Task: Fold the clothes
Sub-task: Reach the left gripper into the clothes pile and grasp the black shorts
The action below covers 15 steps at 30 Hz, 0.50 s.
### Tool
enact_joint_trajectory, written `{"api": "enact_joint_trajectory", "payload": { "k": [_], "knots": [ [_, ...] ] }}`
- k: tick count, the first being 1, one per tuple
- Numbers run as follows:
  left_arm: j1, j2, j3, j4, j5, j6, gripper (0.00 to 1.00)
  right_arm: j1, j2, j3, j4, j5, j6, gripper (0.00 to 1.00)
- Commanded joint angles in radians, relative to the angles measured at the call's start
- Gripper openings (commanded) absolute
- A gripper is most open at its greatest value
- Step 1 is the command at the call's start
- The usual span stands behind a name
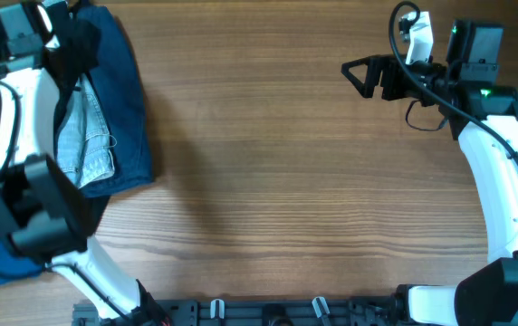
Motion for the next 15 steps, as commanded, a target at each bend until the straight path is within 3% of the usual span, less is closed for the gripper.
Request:
{"api": "enact_joint_trajectory", "payload": {
  "k": [1, 7, 9, 15],
  "knots": [
    [0.003, 0.085, 0.007, 0.066, -0.029, 0.028, 1.00, 0.003, 0.013, 0.001, 0.000, 0.045, -0.012, 1.00],
    [0.003, 0.157, 0.006, 0.160, -0.091, 0.028, 0.98, 0.003, 0.042, -0.010, 0.005, 0.045, -0.016, 1.00],
    [0.003, 0.172, 0.007, 0.175, -0.091, 0.028, 0.93, 0.003, 0.057, -0.010, 0.011, 0.045, -0.004, 1.00],
    [0.003, 0.189, 0.006, 0.171, -0.090, 0.028, 0.55, 0.004, 0.101, -0.010, 0.028, 0.044, 0.022, 1.00]
  ]
}}
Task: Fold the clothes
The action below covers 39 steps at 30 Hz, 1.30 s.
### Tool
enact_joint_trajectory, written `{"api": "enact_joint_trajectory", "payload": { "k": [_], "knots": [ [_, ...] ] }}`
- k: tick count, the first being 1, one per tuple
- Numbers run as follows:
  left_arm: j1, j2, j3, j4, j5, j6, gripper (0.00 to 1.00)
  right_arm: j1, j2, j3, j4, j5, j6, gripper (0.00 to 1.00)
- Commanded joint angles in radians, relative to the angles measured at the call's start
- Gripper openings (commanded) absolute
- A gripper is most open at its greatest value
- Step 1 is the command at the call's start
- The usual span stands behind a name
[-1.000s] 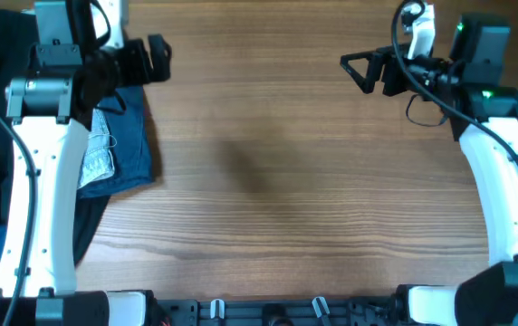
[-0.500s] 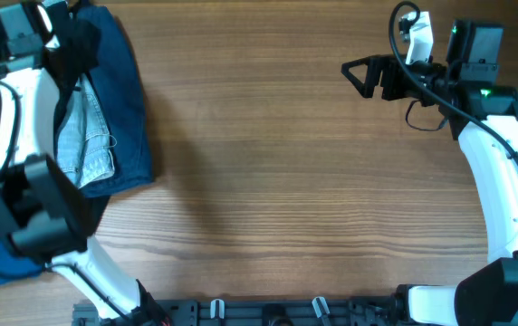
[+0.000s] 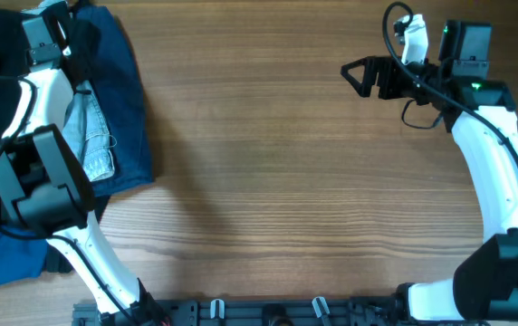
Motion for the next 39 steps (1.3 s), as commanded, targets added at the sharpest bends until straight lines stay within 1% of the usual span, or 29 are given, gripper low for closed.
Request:
{"api": "enact_joint_trajectory", "payload": {
  "k": [1, 3, 5, 9, 10, 14, 16, 19, 20, 21, 24, 27, 30, 36, 39],
  "knots": [
    [0.003, 0.015, 0.006, -0.006, -0.012, -0.001, 0.55, 0.004, 0.029, -0.006, 0.013, 0.010, 0.025, 1.00],
    [0.003, 0.015, 0.006, -0.013, -0.012, -0.001, 0.56, 0.004, 0.031, -0.006, 0.013, 0.010, 0.025, 1.00],
    [0.003, 0.015, 0.006, -0.018, -0.012, -0.001, 0.48, 0.004, 0.031, -0.006, 0.013, 0.010, 0.025, 1.00],
    [0.005, 0.015, 0.006, -0.028, -0.029, -0.001, 0.06, 0.004, 0.031, -0.006, 0.013, 0.010, 0.025, 1.00],
    [0.005, 0.014, 0.006, -0.034, -0.031, -0.001, 0.04, 0.004, 0.031, -0.006, 0.013, 0.010, 0.025, 1.00],
    [0.003, -0.039, 0.007, -0.061, -0.031, 0.000, 0.04, 0.004, 0.031, -0.006, 0.019, 0.010, 0.025, 1.00],
    [0.003, -0.119, 0.007, -0.061, -0.031, -0.001, 0.04, 0.004, 0.031, -0.006, 0.039, 0.010, 0.025, 0.99],
    [-0.002, -0.289, 0.016, -0.062, -0.030, -0.002, 0.04, 0.004, 0.031, -0.006, 0.093, 0.010, 0.024, 0.98],
    [-0.011, -0.376, 0.024, -0.069, -0.030, -0.002, 0.04, 0.004, 0.031, -0.006, 0.124, 0.010, 0.024, 0.98],
    [-0.030, -0.473, 0.034, -0.079, -0.030, -0.002, 0.04, 0.004, 0.026, -0.006, 0.149, 0.009, 0.024, 0.96],
    [-0.087, -0.630, 0.036, -0.080, -0.030, -0.001, 0.04, 0.004, 0.000, -0.006, 0.183, -0.018, 0.024, 0.93],
    [-0.212, -0.777, 0.036, -0.079, -0.026, -0.002, 0.04, -0.001, -0.070, -0.005, 0.188, -0.024, 0.023, 0.90],
    [-0.364, -0.842, 0.036, -0.078, -0.026, -0.002, 0.04, -0.029, -0.175, -0.005, 0.158, -0.024, 0.023, 0.90],
    [-0.636, -0.825, 0.036, -0.067, -0.026, -0.013, 0.04, -0.180, -0.447, -0.005, 0.022, -0.024, 0.021, 0.91],
    [-0.736, -0.813, 0.036, -0.028, -0.021, -0.035, 0.04, -0.229, -0.529, -0.005, -0.034, -0.024, 0.021, 0.91]
  ]
}}
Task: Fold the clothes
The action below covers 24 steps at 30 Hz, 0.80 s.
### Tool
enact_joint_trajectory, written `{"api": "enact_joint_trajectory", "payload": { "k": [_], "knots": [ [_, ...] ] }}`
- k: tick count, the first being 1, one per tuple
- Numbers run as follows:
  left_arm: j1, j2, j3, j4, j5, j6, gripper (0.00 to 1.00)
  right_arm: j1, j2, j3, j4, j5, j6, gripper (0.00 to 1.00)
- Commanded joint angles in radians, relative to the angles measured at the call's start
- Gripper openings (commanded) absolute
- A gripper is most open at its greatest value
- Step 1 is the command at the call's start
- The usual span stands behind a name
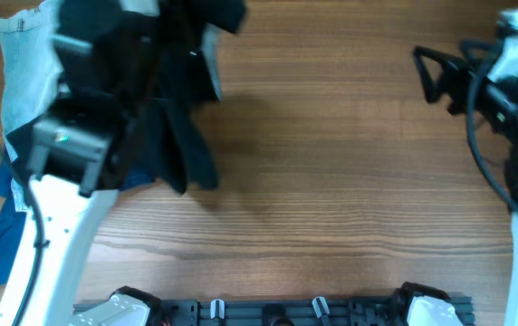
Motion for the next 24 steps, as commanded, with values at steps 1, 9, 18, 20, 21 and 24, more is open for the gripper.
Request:
{"api": "enact_joint_trajectory", "payload": {
  "k": [1, 9, 18, 20, 21, 24],
  "knots": [
    [-0.123, 0.004, 0.009, 0.078, 0.021, -0.029, 0.04, -0.037, -0.077, -0.002, -0.056, -0.016, -0.001, 0.92],
    [-0.291, 0.008, 0.009, 0.492, 0.021, -0.028, 0.04, -0.038, -0.090, -0.002, -0.179, -0.016, -0.032, 0.95],
    [-0.326, 0.002, 0.009, 0.479, 0.010, -0.028, 0.04, -0.038, 0.066, -0.002, -0.227, -0.070, -0.109, 0.95],
    [-0.326, 0.002, 0.009, 0.475, -0.004, -0.028, 0.04, -0.038, 0.131, -0.002, -0.227, -0.121, -0.109, 0.93],
    [-0.326, 0.002, 0.009, 0.472, -0.008, -0.027, 0.04, -0.038, 0.163, -0.002, -0.227, -0.140, -0.109, 0.91],
    [-0.326, 0.002, 0.009, 0.459, -0.022, -0.023, 0.04, -0.038, 0.272, -0.002, -0.227, -0.204, -0.103, 0.89]
  ]
}}
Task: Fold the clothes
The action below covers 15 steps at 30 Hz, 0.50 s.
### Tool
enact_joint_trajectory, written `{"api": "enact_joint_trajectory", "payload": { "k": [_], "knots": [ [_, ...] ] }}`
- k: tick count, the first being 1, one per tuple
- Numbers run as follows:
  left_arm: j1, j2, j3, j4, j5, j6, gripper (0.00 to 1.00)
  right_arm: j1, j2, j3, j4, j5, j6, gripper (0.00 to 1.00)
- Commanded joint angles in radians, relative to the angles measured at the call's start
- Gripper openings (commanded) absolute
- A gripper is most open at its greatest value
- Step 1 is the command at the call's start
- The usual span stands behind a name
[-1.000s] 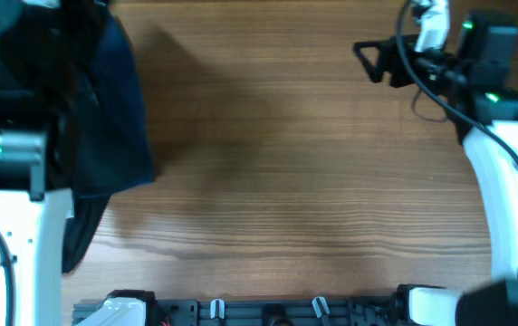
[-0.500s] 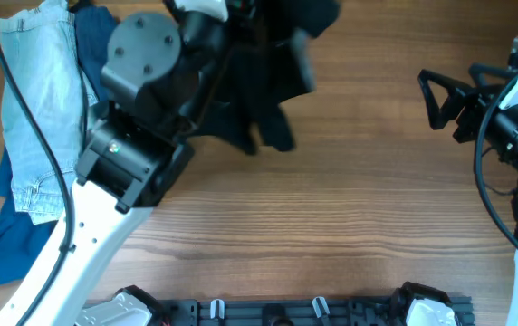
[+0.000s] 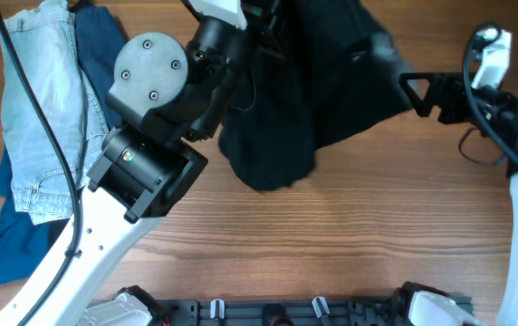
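Observation:
Only the overhead view shows. My left arm rises close to the camera, and its gripper [image 3: 263, 23] at the top edge is largely hidden in dark cloth. From it hangs a black garment [image 3: 313, 100], which drapes over the table's upper middle. My right gripper [image 3: 407, 92] is open at the garment's right edge, its fingertips touching or just short of the cloth. At the far left lies a pile of clothes with light denim jeans [image 3: 37, 118] on top.
A dark blue garment [image 3: 105, 54] lies beside the jeans, and a brighter blue one spills toward the lower left corner. The wooden table [image 3: 350, 235] runs to a black rail [image 3: 268, 312] along the front edge.
The left arm has carried the black garment from the upper left to the top middle of the table. The right gripper now sits at the cloth's right edge, still open.
At first the left gripper was down on the clothes pile at the far left, with the right gripper open at the upper right. Later the left arm held a black garment lifted off the pile, baring the light jeans. Now the garment hangs over the table's middle.

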Motion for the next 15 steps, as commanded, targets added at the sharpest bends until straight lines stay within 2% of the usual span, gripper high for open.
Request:
{"api": "enact_joint_trajectory", "payload": {
  "k": [1, 5, 12, 15],
  "knots": [
    [-0.002, -0.015, 0.016, 0.000, -0.029, 0.002, 0.04, -0.005, 0.115, -0.002, -0.003, -0.137, -0.011, 0.86],
    [0.000, -0.013, 0.016, -0.017, -0.059, 0.006, 0.04, -0.004, 0.218, -0.002, -0.019, -0.282, -0.010, 0.78],
    [0.028, -0.002, 0.016, -0.028, -0.066, 0.005, 0.04, 0.033, 0.224, -0.002, -0.094, -0.315, -0.013, 0.78],
    [0.027, 0.002, 0.016, -0.030, -0.066, 0.005, 0.04, 0.082, 0.224, -0.002, -0.047, -0.294, 0.006, 0.78]
  ]
}}
